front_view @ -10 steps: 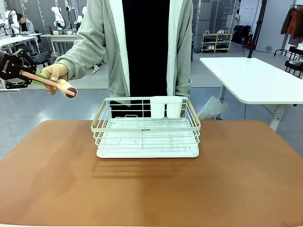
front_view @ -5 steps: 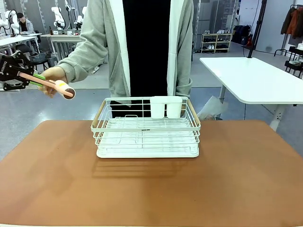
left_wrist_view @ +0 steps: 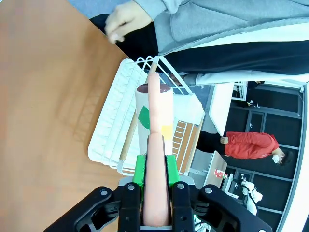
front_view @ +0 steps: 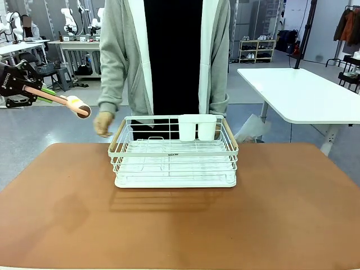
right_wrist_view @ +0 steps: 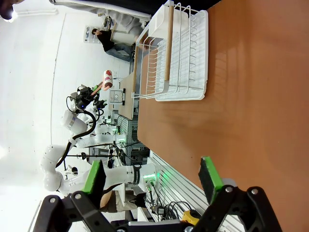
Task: Clean the table.
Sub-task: Clean the table with the Lint Roller when the human lifts the Dish drying rack.
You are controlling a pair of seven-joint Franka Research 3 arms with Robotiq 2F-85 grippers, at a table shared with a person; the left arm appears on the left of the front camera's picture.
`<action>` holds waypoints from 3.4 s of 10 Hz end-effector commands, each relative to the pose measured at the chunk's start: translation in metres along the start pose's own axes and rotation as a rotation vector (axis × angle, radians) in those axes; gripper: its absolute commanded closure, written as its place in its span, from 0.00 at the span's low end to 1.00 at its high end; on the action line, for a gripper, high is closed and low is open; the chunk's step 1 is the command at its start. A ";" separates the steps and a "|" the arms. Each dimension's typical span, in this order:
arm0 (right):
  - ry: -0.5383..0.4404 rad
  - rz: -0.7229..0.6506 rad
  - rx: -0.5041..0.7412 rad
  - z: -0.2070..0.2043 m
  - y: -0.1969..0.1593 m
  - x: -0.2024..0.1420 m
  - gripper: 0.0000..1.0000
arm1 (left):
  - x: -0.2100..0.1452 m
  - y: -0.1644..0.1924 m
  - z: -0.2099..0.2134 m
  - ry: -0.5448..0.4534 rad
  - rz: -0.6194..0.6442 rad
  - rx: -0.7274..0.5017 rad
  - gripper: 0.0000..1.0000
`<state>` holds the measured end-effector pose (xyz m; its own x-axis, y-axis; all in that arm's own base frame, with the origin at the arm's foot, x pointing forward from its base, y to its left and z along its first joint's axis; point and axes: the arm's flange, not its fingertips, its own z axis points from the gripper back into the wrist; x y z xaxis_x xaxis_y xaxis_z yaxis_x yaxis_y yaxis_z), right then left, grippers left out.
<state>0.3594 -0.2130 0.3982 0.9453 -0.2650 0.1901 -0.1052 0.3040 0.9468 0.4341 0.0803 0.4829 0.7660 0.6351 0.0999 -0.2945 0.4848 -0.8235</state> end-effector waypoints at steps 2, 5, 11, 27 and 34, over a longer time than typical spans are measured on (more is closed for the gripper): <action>0.008 0.010 0.006 0.001 0.003 -0.003 0.00 | 0.000 -0.004 0.001 -0.009 0.009 -0.001 1.00; 0.008 0.010 0.006 0.001 0.003 -0.003 0.00 | 0.000 -0.004 0.001 -0.009 0.009 -0.001 1.00; 0.008 0.010 0.006 0.001 0.003 -0.003 0.00 | 0.000 -0.004 0.001 -0.009 0.009 -0.001 1.00; 0.008 0.010 0.006 0.001 0.003 -0.003 0.00 | 0.000 -0.004 0.001 -0.009 0.009 -0.001 1.00; 0.008 0.010 0.006 0.001 0.003 -0.003 0.00 | 0.004 -0.037 0.003 0.188 -0.243 0.112 0.79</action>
<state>0.3595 -0.2129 0.3982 0.9454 -0.2646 0.1901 -0.1053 0.3041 0.9468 0.4370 0.0674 0.4916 0.8486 0.5101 0.1405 -0.2340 0.6000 -0.7650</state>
